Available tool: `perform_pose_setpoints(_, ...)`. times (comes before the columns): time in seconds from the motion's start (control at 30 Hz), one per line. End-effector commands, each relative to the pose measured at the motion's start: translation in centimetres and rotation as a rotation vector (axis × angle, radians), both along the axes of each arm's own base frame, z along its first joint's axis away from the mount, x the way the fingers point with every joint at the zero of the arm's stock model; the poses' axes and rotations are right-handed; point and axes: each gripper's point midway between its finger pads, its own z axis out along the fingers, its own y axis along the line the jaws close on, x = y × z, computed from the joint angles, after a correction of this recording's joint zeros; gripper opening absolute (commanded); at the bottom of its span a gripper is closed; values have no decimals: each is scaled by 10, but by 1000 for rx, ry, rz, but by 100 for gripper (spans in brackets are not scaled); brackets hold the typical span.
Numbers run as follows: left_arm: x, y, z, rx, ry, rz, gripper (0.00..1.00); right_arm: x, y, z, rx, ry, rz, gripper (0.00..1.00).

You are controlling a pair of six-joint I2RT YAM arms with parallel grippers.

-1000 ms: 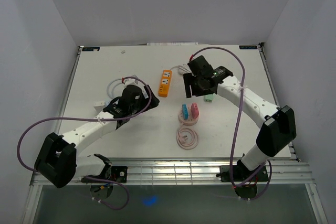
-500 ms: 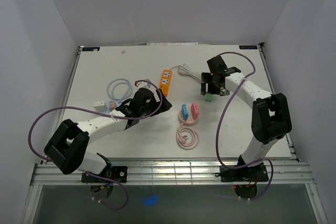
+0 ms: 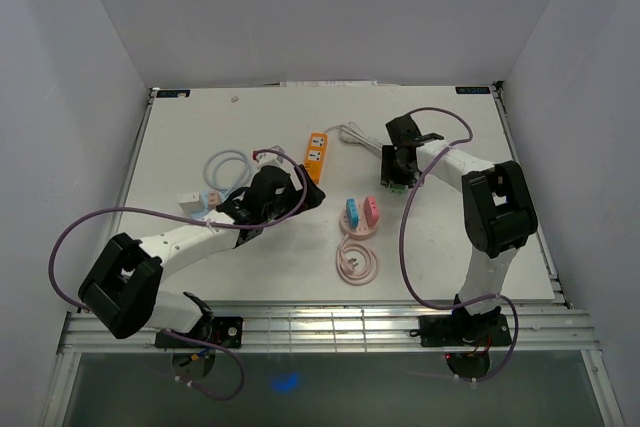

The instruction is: Insert the plug

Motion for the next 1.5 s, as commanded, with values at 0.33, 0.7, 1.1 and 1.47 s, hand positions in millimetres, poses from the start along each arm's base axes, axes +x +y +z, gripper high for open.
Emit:
perform_pose_setpoints(0.33,12,7,44,51,-156,-16,98,10,16,18,92,-63,13,32)
perform_pose_setpoints(0.7,14,-1,106,-40,-484,-108,98,3,74,161,570,-318,71,31)
perform_pose_setpoints(1.1,39,-27,171,-111,-876,-116,98,-18,115,271,1115,-502,71,26)
perform_pose_setpoints(1.47,31,-61,207,-102,-1125,-139,98,-32,132,301,1227,-512,84,26)
